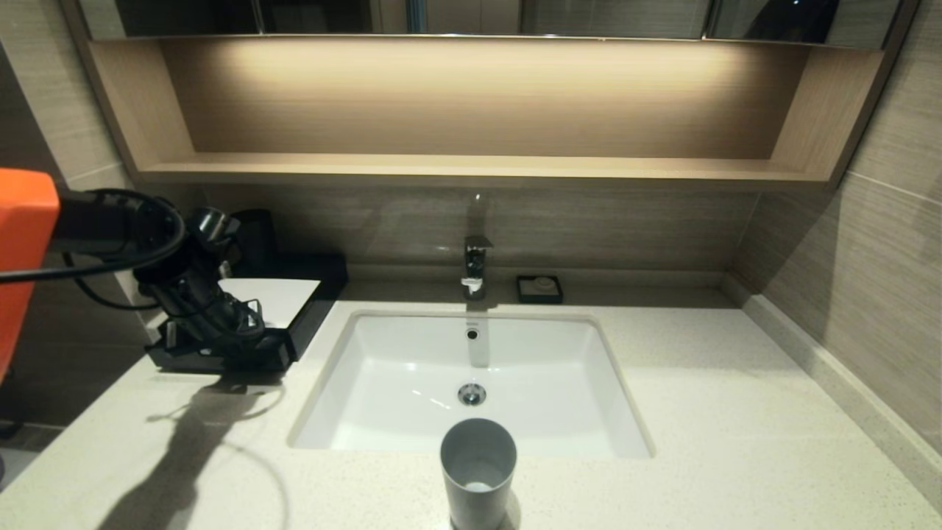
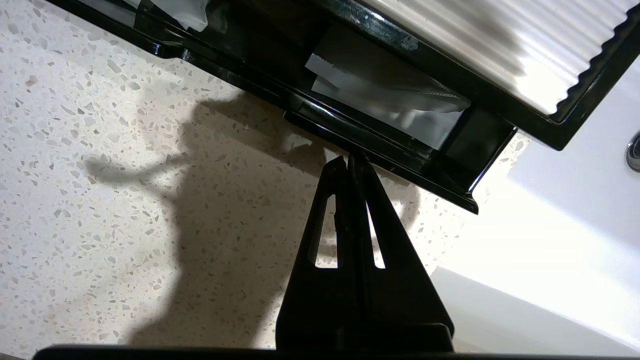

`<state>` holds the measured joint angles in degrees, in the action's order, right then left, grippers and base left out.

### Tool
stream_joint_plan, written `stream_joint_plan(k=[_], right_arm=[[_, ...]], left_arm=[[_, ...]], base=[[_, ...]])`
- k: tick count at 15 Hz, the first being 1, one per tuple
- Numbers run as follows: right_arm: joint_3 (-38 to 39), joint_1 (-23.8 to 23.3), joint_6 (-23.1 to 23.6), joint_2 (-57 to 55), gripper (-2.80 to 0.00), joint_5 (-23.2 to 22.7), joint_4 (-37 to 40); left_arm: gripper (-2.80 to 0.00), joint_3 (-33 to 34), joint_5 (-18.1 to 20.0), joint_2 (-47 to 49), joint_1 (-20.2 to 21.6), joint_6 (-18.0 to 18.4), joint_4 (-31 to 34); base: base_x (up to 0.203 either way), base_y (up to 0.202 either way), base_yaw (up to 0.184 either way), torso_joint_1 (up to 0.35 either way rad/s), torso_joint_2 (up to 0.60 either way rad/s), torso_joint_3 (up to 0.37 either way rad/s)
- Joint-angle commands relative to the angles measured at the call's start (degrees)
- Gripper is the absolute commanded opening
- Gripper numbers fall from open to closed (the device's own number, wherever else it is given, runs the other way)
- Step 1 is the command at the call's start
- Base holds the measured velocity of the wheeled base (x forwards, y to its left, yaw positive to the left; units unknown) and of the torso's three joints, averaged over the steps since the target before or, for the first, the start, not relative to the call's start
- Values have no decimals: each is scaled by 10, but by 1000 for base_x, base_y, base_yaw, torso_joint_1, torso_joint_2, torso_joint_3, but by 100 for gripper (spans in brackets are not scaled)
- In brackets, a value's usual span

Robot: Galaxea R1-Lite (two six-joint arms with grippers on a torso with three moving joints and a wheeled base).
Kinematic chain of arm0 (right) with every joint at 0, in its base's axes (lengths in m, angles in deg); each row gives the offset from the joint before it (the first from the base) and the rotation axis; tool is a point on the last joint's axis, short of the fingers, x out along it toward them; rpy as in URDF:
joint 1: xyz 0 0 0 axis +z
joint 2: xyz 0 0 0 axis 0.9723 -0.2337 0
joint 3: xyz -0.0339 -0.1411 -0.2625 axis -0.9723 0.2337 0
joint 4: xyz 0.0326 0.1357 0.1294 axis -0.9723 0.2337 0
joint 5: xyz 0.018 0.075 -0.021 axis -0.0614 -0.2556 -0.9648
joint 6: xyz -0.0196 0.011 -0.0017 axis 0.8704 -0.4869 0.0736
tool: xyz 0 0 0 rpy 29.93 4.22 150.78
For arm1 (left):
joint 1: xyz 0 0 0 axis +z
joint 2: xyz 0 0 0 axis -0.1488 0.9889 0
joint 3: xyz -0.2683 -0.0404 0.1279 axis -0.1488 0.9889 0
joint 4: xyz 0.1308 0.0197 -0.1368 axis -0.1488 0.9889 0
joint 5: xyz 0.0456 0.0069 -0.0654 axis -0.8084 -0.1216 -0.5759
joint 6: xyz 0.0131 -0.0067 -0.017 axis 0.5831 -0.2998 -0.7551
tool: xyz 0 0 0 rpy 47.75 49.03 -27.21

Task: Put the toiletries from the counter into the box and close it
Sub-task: Close the drawer

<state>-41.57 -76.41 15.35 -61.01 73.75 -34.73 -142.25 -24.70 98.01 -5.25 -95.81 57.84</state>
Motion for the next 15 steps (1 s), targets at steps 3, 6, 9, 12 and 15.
stream_joint_plan(k=[3,6,9,12,15], right_arm=[[1,0,0,0,-280,0,0],[1,0,0,0,-280,0,0],[1,0,0,0,-280,0,0],[1,0,0,0,-280,0,0],[0,0,0,0,-280,0,0]], left_arm=[[-280,-8,0,6,0,-4,2],[-280,-17,0,9,0,-11,2],[-280,-20,0,10,-1,-11,2],[-280,-29,0,16,-1,-13,2],[-280,-40,0,25,-1,-18,2]], base=[[0,0,0,0,0,0],[0,0,0,0,0,0],[0,0,0,0,0,0],[0,0,0,0,0,0],[0,0,0,0,0,0]])
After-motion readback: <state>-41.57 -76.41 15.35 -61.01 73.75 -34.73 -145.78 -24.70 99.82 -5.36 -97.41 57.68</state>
